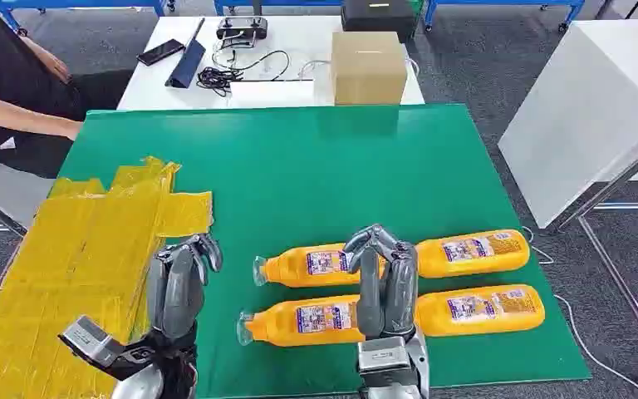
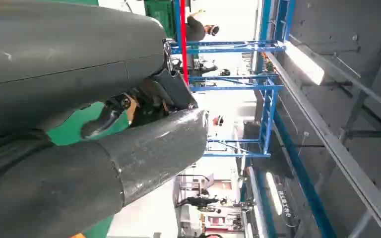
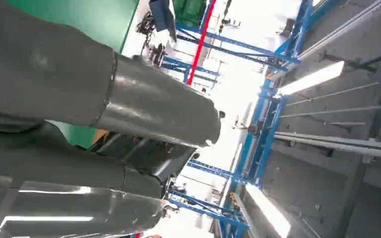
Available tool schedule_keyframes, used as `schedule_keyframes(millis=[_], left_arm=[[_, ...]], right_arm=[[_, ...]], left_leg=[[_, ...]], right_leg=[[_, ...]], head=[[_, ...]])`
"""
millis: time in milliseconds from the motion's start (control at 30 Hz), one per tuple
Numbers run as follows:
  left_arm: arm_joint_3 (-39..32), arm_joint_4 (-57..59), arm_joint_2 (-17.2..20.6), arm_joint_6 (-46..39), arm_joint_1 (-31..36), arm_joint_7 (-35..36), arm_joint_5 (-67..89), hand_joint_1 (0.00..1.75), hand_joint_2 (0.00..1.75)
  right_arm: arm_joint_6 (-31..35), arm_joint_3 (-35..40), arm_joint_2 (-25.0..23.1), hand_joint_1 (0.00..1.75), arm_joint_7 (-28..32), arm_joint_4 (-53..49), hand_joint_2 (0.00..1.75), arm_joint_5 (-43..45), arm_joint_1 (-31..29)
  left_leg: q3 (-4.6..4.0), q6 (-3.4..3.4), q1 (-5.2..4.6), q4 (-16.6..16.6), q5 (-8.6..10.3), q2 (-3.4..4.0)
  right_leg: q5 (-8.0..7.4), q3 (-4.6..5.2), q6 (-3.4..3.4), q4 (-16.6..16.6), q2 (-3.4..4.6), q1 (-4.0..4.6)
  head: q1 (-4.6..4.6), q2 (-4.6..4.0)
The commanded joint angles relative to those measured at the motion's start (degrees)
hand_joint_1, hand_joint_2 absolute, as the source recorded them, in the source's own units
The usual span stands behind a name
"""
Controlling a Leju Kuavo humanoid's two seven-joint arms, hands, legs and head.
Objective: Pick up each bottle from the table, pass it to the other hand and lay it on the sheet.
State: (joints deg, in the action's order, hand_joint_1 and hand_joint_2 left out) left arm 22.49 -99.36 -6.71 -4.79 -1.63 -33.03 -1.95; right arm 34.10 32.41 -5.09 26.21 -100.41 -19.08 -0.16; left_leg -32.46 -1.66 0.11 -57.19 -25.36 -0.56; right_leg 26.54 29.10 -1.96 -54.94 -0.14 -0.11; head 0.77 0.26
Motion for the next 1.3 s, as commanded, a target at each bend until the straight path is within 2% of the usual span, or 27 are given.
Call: schedule_keyframes(millis=[33,267,433,467,500,600,667,700,800,867,967,1133,1300], left_arm=[[-3.76,0.04,1.81,-6.24,3.26,-6.97,-1.00,1.75,0.00],[-4.21,0.08,1.63,-5.74,3.22,-6.97,-0.94,1.75,0.00],[-3.57,0.54,0.77,-4.97,1.27,-6.97,-1.70,1.75,0.00],[-3.61,0.41,0.60,-4.76,1.03,-6.97,-2.33,0.63,0.00],[-3.38,0.70,0.75,-4.15,0.85,-6.97,-2.75,0.00,0.00],[-3.51,1.49,0.85,-2.02,0.66,-6.97,-4.39,0.00,0.00],[-3.77,1.60,0.73,-2.17,0.45,-6.97,-4.26,0.00,0.00],[-4.02,2.60,0.52,-2.26,0.43,-6.96,-4.00,0.00,0.00],[-5.67,3.57,-0.07,-1.47,-0.43,-6.97,-4.48,0.00,0.00],[-6.44,3.80,-0.37,-1.02,-0.79,-6.97,-4.63,0.00,0.00],[-7.60,4.14,-0.75,-0.72,-1.12,-6.97,-4.51,0.00,0.00],[-8.63,4.55,-1.01,-0.61,-0.85,-6.32,-4.72,0.00,0.00],[-9.29,4.67,-1.03,-0.38,-0.62,-5.64,-4.70,0.00,0.00]], right_arm=[[-11.40,-4.30,4.78,1.75,11.05,0.32,0.00,13.67,-0.30],[-12.82,-5.43,4.20,1.75,11.53,0.20,0.00,13.58,0.25],[-12.02,-6.79,1.70,1.75,11.13,0.66,0.00,11.67,2.44],[-11.30,-6.94,1.42,0.05,10.86,0.81,0.00,10.92,2.74],[-11.37,-6.63,1.56,0.00,11.07,0.84,0.00,10.62,2.76],[-9.18,-6.02,2.23,0.00,8.88,1.85,0.00,4.51,2.79],[-9.39,-5.90,2.11,0.00,8.60,1.95,0.00,4.82,2.94],[-10.55,-5.17,2.75,0.00,7.30,2.44,1.75,4.76,2.95],[-15.44,-3.05,6.33,0.00,1.22,4.13,1.75,0.94,2.76],[-15.11,-2.66,7.59,0.00,-1.62,4.57,1.75,-3.83,3.11],[-18.42,0.11,11.30,0.00,-9.22,5.15,1.75,-11.18,2.61],[-20.70,3.39,13.54,0.00,-17.02,6.38,1.75,-17.76,1.15],[-23.16,4.93,16.17,0.00,-20.92,6.06,1.75,-19.32,0.98]], left_leg=[[0.05,0.05,0.06,0.00,-0.02,0.00],[0.14,0.09,0.08,0.04,-0.02,-0.01],[0.22,0.12,0.08,0.05,-0.07,0.04],[0.12,0.07,0.04,0.04,-0.03,0.00],[0.23,0.11,0.06,0.08,-0.07,0.01],[0.18,0.09,0.04,0.05,-0.06,0.07],[0.14,0.05,0.03,0.05,-0.03,0.02],[0.18,0.07,0.05,0.07,-0.04,0.05],[0.17,0.04,0.03,0.10,-0.01,0.03],[0.24,0.05,0.04,0.12,-0.02,0.09],[0.28,0.06,0.04,0.16,-0.03,0.04],[0.20,0.05,0.01,0.10,-0.03,0.11],[0.18,0.05,0.03,0.07,-0.04,0.09]], right_leg=[[0.00,-0.09,0.01,0.06,-0.02,0.06],[0.00,-0.18,0.03,0.11,-0.04,0.07],[0.05,-0.24,0.05,0.12,-0.01,0.08],[0.03,-0.13,0.03,0.08,-0.03,0.03],[0.06,-0.25,0.04,0.14,-0.03,0.06],[0.03,-0.17,0.03,0.10,0.04,0.04],[0.01,-0.15,0.01,0.10,-0.01,0.03],[0.00,-0.18,0.02,0.13,0.02,0.05],[-0.02,-0.18,0.01,0.15,0.00,0.03],[-0.03,-0.24,0.00,0.19,0.06,0.04],[-0.01,-0.32,0.00,0.24,0.00,0.04],[-0.02,-0.19,0.01,0.15,0.08,0.00],[-0.02,-0.19,0.01,0.14,0.07,0.02]], head=[[0.00,0.00],[0.00,0.00],[0.00,0.00],[-0.02,0.00],[0.00,0.00],[0.00,0.00],[0.00,0.00],[0.00,0.00],[0.02,0.00],[0.00,0.00],[0.00,0.00],[0.02,0.00],[0.00,0.00]])
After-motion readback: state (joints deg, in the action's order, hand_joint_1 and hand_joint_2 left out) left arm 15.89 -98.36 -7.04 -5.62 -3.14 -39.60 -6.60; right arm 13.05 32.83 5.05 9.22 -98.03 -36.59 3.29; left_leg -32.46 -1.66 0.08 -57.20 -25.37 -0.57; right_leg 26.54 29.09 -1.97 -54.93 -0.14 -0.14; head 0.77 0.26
